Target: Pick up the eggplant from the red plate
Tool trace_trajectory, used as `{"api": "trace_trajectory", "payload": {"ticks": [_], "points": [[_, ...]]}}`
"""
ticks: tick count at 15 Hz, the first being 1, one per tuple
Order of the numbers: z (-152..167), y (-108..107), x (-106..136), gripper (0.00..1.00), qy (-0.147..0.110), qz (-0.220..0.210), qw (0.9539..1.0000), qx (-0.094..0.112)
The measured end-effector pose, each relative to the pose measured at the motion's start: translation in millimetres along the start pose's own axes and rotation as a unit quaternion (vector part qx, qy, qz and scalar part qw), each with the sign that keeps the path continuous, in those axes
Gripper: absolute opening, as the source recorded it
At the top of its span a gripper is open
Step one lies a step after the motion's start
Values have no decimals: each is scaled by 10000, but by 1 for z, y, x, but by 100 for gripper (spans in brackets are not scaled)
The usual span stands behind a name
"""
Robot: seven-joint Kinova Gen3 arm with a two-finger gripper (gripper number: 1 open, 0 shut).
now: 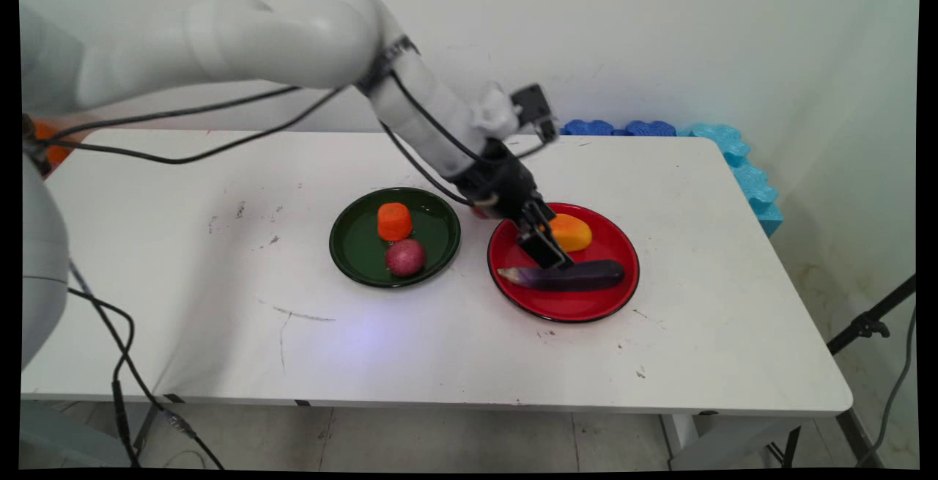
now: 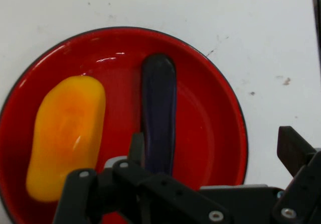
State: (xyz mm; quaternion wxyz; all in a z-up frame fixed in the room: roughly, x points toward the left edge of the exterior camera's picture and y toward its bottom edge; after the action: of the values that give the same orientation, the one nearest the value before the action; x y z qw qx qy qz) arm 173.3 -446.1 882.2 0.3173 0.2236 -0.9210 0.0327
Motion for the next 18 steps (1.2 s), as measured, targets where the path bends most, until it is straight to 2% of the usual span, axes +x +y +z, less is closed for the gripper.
{"api": "trace_trajectory", "payload": {"ticks": [4,9,18], "points": [[46,-7,9,100,-174,44,9998,-44],[85,-17,18,100,-310,114,9995,-26],[121,-28,20,100,-465,187,9987,-38]]}}
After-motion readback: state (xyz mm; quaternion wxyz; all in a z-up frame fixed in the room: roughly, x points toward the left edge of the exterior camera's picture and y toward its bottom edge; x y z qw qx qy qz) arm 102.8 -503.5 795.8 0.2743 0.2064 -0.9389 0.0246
